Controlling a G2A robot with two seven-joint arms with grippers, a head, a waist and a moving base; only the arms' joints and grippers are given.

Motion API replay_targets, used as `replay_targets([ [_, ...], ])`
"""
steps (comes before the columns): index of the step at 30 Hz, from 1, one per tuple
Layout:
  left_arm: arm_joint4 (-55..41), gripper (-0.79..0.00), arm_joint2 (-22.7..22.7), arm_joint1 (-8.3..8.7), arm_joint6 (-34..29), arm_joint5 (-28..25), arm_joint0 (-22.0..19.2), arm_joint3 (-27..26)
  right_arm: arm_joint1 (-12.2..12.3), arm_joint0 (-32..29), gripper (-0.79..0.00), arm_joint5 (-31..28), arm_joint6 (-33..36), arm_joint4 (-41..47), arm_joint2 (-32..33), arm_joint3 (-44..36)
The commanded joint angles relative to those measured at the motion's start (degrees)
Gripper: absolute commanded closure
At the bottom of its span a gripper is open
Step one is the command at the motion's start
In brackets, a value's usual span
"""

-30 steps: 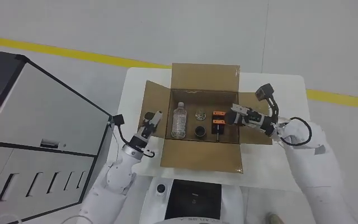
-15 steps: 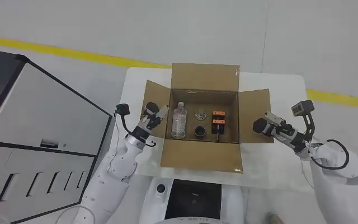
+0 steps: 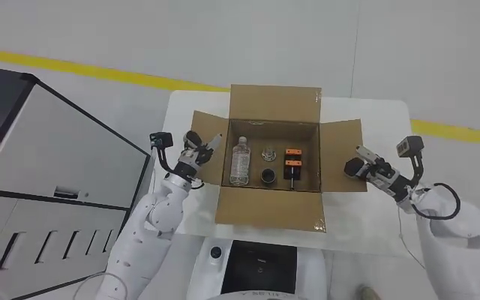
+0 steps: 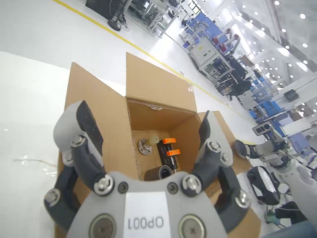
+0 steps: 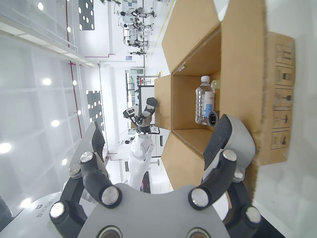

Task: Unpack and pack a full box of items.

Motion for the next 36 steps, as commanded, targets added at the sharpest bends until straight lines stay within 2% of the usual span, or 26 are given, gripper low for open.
replay_targets([
  [1,0.5,-0.785,-0.1,0.00,-0.6,0.8,-0.6,1.4,0.1,0.2,-0.708,0.4,-1.0,-0.9,0.1,1.7],
  [4,1.4,-0.785,-0.1,0.01,-1.5,2.1,-0.9,3.1,0.1,1.5,-0.665,0.9,-1.2,-1.2,-0.8,5.4],
  [11,-0.5,-0.785,-0.1,0.02,-6.3,4.4,0.4,3.3,-0.4,5.7,-0.705,-0.1,-0.5,-1.2,-5.9,14.7],
  [15,-1.7,-0.785,0.7,-0.02,-8.0,4.4,1.5,2.8,-0.7,7.6,-0.696,-1.1,0.4,0.0,-8.1,17.9],
  [22,-4.7,-0.785,2.2,-0.20,-10.2,4.4,2.7,2.6,-1.2,10.7,-0.680,-2.0,2.1,2.6,-11.5,21.3],
  [26,-7.4,-0.785,3.6,-0.43,-11.0,4.3,3.4,2.1,-1.6,12.2,-0.699,-2.7,2.2,3.0,-13.7,23.0],
  [32,-9.0,-0.785,6.5,-0.89,-9.3,4.7,4.6,0.7,-2.0,13.3,-0.705,-3.4,2.2,3.9,-16.0,24.0],
  [36,-10.3,-0.785,6.5,-0.91,-9.8,4.4,4.1,0.5,-2.2,14.3,-0.717,-3.6,3.0,4.6,-16.8,25.4],
])
